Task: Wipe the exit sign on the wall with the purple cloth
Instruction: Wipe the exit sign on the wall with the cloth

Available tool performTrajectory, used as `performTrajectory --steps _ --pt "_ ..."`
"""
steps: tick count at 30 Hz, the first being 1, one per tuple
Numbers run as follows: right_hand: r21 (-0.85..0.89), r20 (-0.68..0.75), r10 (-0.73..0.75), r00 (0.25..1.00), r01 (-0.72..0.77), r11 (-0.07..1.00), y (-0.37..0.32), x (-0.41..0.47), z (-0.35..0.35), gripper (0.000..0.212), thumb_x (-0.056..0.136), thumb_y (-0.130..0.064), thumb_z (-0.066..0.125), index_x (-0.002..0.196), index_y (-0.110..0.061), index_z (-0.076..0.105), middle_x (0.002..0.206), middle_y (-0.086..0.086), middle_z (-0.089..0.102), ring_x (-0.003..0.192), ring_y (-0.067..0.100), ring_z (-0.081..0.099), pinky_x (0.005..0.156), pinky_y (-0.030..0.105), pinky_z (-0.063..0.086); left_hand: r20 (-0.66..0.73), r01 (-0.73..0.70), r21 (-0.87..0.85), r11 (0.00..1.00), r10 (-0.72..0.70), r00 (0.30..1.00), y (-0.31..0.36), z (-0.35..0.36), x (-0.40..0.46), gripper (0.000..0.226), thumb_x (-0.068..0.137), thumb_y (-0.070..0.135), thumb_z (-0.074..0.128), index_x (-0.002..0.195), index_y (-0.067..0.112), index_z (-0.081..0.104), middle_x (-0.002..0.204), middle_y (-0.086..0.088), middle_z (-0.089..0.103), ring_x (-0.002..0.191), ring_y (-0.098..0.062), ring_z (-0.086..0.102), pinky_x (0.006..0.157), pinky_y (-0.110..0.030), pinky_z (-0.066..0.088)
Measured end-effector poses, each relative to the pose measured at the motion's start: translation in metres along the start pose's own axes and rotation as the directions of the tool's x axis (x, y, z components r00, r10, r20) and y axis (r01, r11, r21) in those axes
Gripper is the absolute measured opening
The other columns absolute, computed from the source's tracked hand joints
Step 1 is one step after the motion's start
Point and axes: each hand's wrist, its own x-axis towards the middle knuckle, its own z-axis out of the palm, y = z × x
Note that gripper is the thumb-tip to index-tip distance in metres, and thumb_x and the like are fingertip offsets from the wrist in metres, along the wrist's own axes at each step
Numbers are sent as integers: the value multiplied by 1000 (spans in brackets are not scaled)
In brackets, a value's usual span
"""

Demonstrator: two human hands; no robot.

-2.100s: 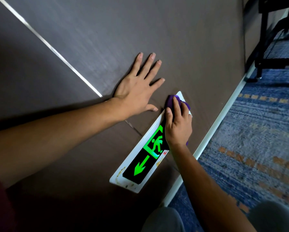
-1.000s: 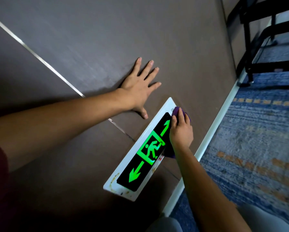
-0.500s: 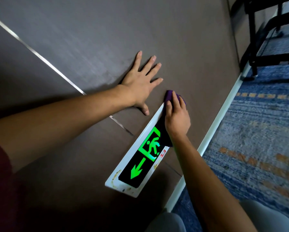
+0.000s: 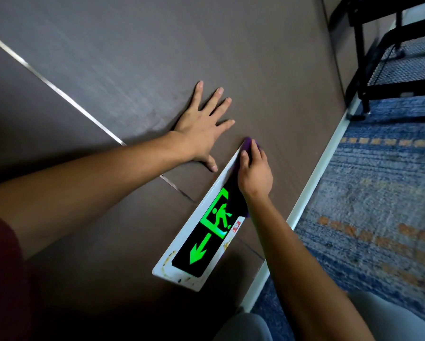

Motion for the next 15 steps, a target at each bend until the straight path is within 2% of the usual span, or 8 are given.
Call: performTrajectory --steps 2,4,9,15 --pt "-5 -1 -77 997 77 997 -11 6 1 49 103 -49 35 151 -40 37 157 -6 39 132 25 51 94 37 44 -14 -3 0 1000 3 1000 0 1 1 130 60 102 40 164 31 8 171 -17 -7 155 -43 -13 115 -76 -2" --pt "-17 -7 -56 998 56 998 -2 6 2 48 103 -50 33 151 -44 33 158 -7 38 131 26 52 92 38 45 -16 2 2 1000 -2 1000 2 2 2 130 59 103 39 164 31 8 171 -17 -7 155 -43 -13 115 -76 -2" --pt "-34 42 132 990 -131 991 26 -2 2 51 103 -51 26 153 -44 27 157 -4 37 128 27 54 93 43 47 -30 0 -3 1000 0 1000 2 2 2 131 58 103 39 164 31 9 171 -17 -7 155 -44 -13 116 -76 -1" --pt "11 96 316 944 -319 948 55 -32 4 53 105 -49 22 157 -38 20 155 1 41 127 33 54 96 47 45 -4 25 -6 1000 -25 1000 8 0 5 134 56 101 47 164 30 10 170 -18 -7 154 -48 -13 115 -77 0"
